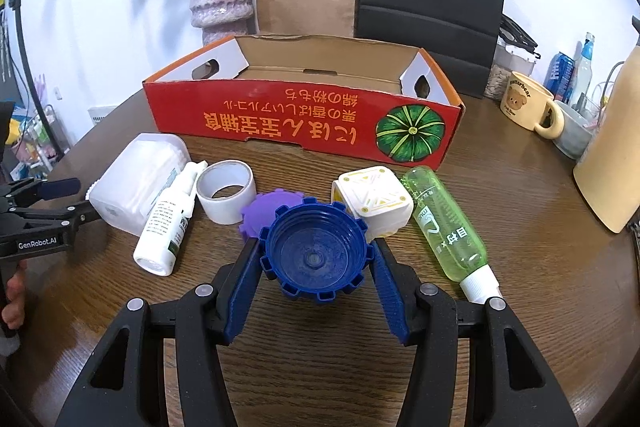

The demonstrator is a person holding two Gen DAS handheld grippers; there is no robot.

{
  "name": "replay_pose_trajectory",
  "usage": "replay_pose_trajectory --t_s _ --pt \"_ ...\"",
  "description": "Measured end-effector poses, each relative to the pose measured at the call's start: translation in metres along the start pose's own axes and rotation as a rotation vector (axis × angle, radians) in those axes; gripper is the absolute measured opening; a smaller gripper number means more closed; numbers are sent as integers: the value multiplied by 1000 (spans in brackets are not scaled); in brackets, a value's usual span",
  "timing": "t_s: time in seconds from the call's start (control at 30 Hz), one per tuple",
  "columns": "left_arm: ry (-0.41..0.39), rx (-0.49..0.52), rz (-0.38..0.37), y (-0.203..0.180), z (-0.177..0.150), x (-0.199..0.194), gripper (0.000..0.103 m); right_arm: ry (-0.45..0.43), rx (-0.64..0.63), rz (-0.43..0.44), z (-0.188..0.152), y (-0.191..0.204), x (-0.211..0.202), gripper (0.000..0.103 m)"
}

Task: Organize rigid objects
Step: 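Close the left gripper on the white ridged cap while the right gripper holds the blue cap, then lift the white cap with the left gripper while the right gripper holds the blue cap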

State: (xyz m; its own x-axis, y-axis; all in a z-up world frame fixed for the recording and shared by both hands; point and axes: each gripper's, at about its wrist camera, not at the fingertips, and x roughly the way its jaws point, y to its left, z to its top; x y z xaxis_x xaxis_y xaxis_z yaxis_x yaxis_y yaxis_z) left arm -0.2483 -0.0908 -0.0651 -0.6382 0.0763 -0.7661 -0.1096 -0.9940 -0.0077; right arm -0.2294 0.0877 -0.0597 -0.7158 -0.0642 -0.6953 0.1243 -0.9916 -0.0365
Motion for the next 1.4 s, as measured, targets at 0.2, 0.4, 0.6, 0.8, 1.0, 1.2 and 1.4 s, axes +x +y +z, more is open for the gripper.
replay_pose_trajectory --t_s 0.2,0.4,0.6,0.8,1.0,1.2,1.4 --pt "-18 13 -14 -5 0 -3 34 -7 -7 -5 0 2 -1 59" --pt "-30 -15 11 0 0 -5 34 -10 -7 -2 0 1 -2 59" --pt "-79 -37 70 1 -1 -14 32 -18 -10 0 0 2 -3 59" --pt "-98 -52 112 -2 -3 -21 32 -33 -19 7 0 4 -6 59" --pt "-121 -76 128 -4 -6 -28 32 -49 -21 15 0 4 -11 59" --pt "-153 -107 141 -4 -7 -38 32 -73 -23 19 2 3 -17 59" --pt "-174 -119 148 -7 -7 -44 32 -82 -19 14 4 0 -20 59"
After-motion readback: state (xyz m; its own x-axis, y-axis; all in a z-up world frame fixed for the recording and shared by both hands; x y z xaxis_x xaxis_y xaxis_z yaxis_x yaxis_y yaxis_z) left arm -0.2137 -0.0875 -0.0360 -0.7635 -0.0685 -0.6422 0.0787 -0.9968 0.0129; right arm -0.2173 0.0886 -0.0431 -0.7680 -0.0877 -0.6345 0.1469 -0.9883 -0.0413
